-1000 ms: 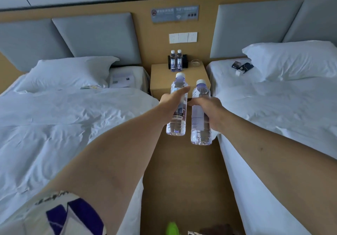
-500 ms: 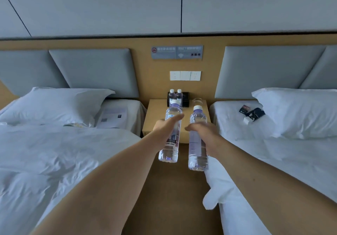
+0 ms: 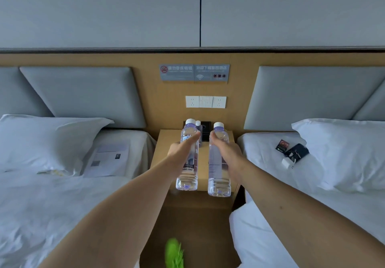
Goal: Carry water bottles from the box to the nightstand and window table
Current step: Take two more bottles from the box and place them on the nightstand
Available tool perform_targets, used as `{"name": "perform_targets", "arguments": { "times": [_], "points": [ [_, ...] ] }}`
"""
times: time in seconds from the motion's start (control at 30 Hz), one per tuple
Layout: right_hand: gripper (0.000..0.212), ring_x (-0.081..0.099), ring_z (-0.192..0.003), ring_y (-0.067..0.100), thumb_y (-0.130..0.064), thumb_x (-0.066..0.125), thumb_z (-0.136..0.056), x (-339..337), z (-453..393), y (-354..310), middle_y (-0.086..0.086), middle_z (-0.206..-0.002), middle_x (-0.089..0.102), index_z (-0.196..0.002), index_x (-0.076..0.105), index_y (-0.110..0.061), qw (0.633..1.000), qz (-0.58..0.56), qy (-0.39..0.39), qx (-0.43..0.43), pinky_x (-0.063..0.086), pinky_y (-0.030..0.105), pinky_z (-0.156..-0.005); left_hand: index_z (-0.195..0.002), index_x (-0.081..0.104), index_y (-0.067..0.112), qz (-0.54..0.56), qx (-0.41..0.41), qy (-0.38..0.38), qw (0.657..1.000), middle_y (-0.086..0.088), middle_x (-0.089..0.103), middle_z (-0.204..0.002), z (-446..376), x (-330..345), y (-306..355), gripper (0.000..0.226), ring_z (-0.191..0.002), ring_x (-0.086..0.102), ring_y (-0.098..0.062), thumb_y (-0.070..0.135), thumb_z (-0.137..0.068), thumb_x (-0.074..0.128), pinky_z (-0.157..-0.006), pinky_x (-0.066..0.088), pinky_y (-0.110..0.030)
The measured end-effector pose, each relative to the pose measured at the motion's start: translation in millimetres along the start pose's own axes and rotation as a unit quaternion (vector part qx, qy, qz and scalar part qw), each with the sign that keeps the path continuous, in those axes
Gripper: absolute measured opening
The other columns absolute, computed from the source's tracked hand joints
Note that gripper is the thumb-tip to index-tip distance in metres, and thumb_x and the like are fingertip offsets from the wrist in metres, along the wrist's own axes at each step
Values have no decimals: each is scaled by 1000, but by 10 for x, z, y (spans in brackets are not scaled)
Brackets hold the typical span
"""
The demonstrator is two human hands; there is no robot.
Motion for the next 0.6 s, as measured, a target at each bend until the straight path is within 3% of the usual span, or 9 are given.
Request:
{"name": "perform_targets", "arguments": {
  "times": [0.07, 0.2, 0.33, 0.4, 0.47, 0.6],
  "points": [
    [69, 76, -81, 21, -81, 64, -75, 72, -248, -108, 4, -90, 79, -114, 67, -23, 1000, -18, -5, 11, 57, 33, -69, -105, 65, 17, -2, -5, -12, 1000, -2, 76, -65, -277, 8, 127, 79, -50, 72, -15, 83, -62, 74, -46, 52, -23],
    [78, 72, -102, 26, -83, 62, -76, 229, -768, -380, 7, -116, 74, -128, 61, -24, 999, -49, 9, 17, 57, 41, -91, -108, 69, 12, 17, -5, -49, 999, -9, 79, -87, -863, 8, 447, 82, -70, 74, -23, 82, -66, 73, -64, 56, -31],
    [62, 75, -92, 23, -80, 58, -81, 407, -1228, -639, 5, -107, 78, -117, 68, -31, 998, -61, 20, 20, 60, 39, -83, -105, 71, 12, 26, -16, -77, 997, -9, 80, -83, -1373, -88, 742, 77, -76, 75, -27, 81, -70, 70, -75, 59, -36],
    [63, 73, -101, 26, -78, 58, -83, 455, -1457, -701, 8, -112, 76, -117, 69, -26, 998, -52, 38, 25, 56, 45, -97, -117, 66, 13, 8, -17, -89, 996, -11, 80, -92, -1601, -147, 840, 82, -84, 77, -28, 81, -70, 70, -80, 60, -40],
    [70, 70, -108, 28, -75, 62, -82, 488, -1665, -731, 10, -117, 74, -122, 68, -19, 997, -55, 50, 34, 52, 48, -105, -125, 59, 15, -7, -18, -91, 996, -12, 78, -99, -1788, -204, 890, 86, -85, 77, -27, 79, -70, 72, -74, 60, -38],
    [72, 69, -112, 35, -64, 76, -75, 515, -1983, -760, 15, -122, 72, -125, 66, -12, 996, -69, 43, 47, 49, 51, -108, -112, 59, 20, 1, -31, -83, 996, -3, 77, -69, -2096, -267, 902, 73, -59, 76, -18, 74, -68, 78, -43, 54, -25]
  ]
}}
Point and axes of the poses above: each hand's wrist, its own z-axis away from the middle knuckle, its own x-axis out of the palm, y = z × x, the point moved 5 cm from there along -z, towards the middle knuckle
